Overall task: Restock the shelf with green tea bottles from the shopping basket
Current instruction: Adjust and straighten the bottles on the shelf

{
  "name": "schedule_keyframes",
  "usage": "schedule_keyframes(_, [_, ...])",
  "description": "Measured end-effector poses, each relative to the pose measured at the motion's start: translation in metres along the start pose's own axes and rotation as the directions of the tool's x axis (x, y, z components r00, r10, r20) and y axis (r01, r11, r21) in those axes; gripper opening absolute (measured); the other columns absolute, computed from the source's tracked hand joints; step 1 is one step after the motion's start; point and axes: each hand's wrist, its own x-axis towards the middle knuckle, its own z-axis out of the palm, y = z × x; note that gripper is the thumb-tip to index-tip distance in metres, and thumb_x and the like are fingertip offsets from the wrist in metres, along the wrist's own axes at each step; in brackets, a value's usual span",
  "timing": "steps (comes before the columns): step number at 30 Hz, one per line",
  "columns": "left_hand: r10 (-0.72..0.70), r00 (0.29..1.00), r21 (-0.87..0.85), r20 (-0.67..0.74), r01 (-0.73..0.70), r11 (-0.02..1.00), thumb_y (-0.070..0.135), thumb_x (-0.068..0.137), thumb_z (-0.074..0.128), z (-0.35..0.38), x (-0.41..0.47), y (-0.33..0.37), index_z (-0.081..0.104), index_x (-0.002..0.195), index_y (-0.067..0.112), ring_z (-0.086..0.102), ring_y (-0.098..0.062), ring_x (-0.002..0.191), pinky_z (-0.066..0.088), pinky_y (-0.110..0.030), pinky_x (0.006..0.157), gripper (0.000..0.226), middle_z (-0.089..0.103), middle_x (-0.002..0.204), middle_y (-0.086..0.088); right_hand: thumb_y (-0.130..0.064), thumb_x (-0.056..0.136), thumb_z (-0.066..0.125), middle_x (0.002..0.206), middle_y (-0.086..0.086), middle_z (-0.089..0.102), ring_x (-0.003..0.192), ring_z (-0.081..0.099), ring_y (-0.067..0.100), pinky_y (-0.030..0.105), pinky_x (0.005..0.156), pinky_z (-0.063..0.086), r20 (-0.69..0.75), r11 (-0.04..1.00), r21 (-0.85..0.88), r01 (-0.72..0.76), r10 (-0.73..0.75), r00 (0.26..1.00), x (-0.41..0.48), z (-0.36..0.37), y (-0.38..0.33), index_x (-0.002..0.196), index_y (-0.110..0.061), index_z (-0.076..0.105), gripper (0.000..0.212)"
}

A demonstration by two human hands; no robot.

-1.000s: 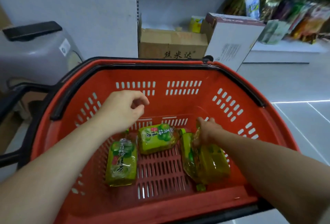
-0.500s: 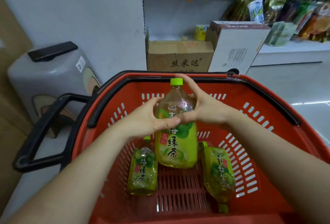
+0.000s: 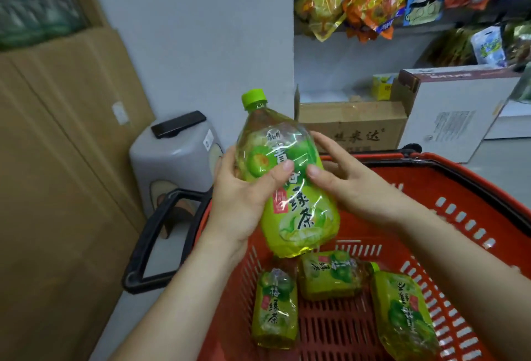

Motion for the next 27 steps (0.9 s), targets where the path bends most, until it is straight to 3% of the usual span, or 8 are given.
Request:
schedule_keyframes(3, [0.138, 0.985, 0.125, -0.105, -0.124, 0.984, 0.012, 0.067, 0.079, -0.03, -0.017, 0.046, 0.056, 0.119, 0.013, 0.07, -0.031, 0.093, 0.057, -0.048, 0.079, 0.056, 0.072, 0.105, -0.012, -0.042, 0.073, 0.069, 0.126, -0.012, 0.059, 0.109, 0.063, 0.0, 0.029, 0.09, 0.055, 0.123, 0.97, -0.094, 0.225, -0.213, 0.969, 0.011, 0.038, -0.033, 0.145, -0.035, 0.028, 0.083])
schedule_keyframes(5, [0.244, 0.952, 0.237, -0.184, -0.198, 0.951, 0.012, 0.067, 0.083, -0.058, -0.033, 0.081, 0.054, 0.12, 0.017, 0.071, -0.026, 0.092, 0.057, -0.049, 0.079, 0.06, 0.072, 0.105, -0.008, -0.052, 0.064, 0.069, 0.131, -0.02, 0.048, 0.111, 0.058, -0.006, 0.026, 0.091, 0.053, 0.165, 0.914, -0.223, 0.339, -0.308, 0.937, 0.018, 0.07, -0.064, 0.149, -0.04, 0.015, 0.101])
schedule_keyframes(9, [0.458, 0.816, 0.493, -0.353, -0.254, 0.832, 0.015, 0.062, 0.085, -0.118, -0.07, 0.146, 0.046, 0.126, 0.026, 0.07, -0.014, 0.097, 0.057, -0.042, 0.084, 0.075, 0.069, 0.111, 0.001, -0.063, 0.054, 0.077, 0.149, -0.014, 0.034, 0.13, 0.044, 0.003, 0.036, 0.103, 0.046, 0.314, 0.831, -0.234, 0.505, -0.427, 0.848, 0.026, 0.165, -0.113, 0.148, -0.046, -0.008, 0.128])
schedule_keyframes(13, [0.564, 0.705, 0.631, -0.43, -0.212, 0.746, 0.017, 0.06, 0.086, -0.177, -0.114, 0.203, 0.046, 0.124, 0.027, 0.068, -0.008, 0.096, 0.056, -0.035, 0.087, 0.076, 0.068, 0.111, 0.004, -0.055, 0.045, 0.067, 0.144, -0.006, 0.038, 0.124, 0.048, 0.012, 0.038, 0.099, 0.047, 0.248, 0.781, -0.159, 0.604, -0.561, 0.79, 0.022, 0.27, -0.158, 0.144, -0.049, -0.014, 0.129])
schedule_keyframes(19, [0.625, 0.65, 0.787, -0.432, -0.067, 0.614, 0.03, 0.061, 0.084, -0.256, -0.188, 0.285, 0.034, 0.134, 0.029, 0.064, 0.0, 0.1, 0.052, -0.022, 0.087, 0.088, 0.061, 0.118, 0.01, -0.037, 0.05, 0.08, 0.13, 0.003, 0.047, 0.111, 0.056, 0.025, 0.043, 0.09, 0.051, 0.214, 0.701, 0.011, 0.713, -0.698, 0.683, -0.004, 0.389, -0.223, 0.148, -0.039, -0.003, 0.129])
schedule_keyframes(23, [0.521, 0.748, 0.824, -0.411, 0.061, 0.563, 0.039, 0.078, 0.072, -0.298, -0.238, 0.334, 0.034, 0.133, 0.034, 0.063, 0.004, 0.1, 0.052, -0.023, 0.089, 0.067, 0.062, 0.115, 0.015, -0.038, 0.05, 0.084, 0.132, -0.001, 0.047, 0.114, 0.054, 0.018, 0.035, 0.091, 0.05, 0.222, 0.669, 0.146, 0.729, -0.74, 0.635, -0.016, 0.448, -0.251, 0.148, -0.041, 0.001, 0.129])
schedule_keyframes(25, [0.513, 0.763, 0.886, -0.393, 0.165, 0.433, 0.054, 0.079, 0.062, -0.321, -0.264, 0.357, 0.041, 0.135, 0.032, 0.061, 0.003, 0.106, 0.049, -0.025, 0.091, 0.064, 0.061, 0.12, 0.015, -0.04, 0.051, 0.086, 0.129, -0.004, 0.046, 0.112, 0.053, 0.016, 0.033, 0.092, 0.049, 0.259, 0.668, 0.167, 0.725, -0.739, 0.622, -0.021, 0.473, -0.261, 0.148, -0.043, 0.0, 0.129])
schedule_keyframes(27, [0.612, 0.707, 0.934, -0.354, 0.299, 0.194, 0.063, 0.081, 0.055, -0.346, -0.29, 0.38, 0.053, 0.131, 0.029, 0.058, -0.001, 0.107, 0.046, -0.027, 0.093, 0.061, 0.06, 0.122, 0.013, -0.042, 0.052, 0.087, 0.129, -0.002, 0.047, 0.112, 0.053, 0.017, 0.034, 0.093, 0.047, 0.301, 0.657, 0.146, 0.739, -0.741, 0.6, -0.026, 0.499, -0.268, 0.148, -0.044, -0.001, 0.129])
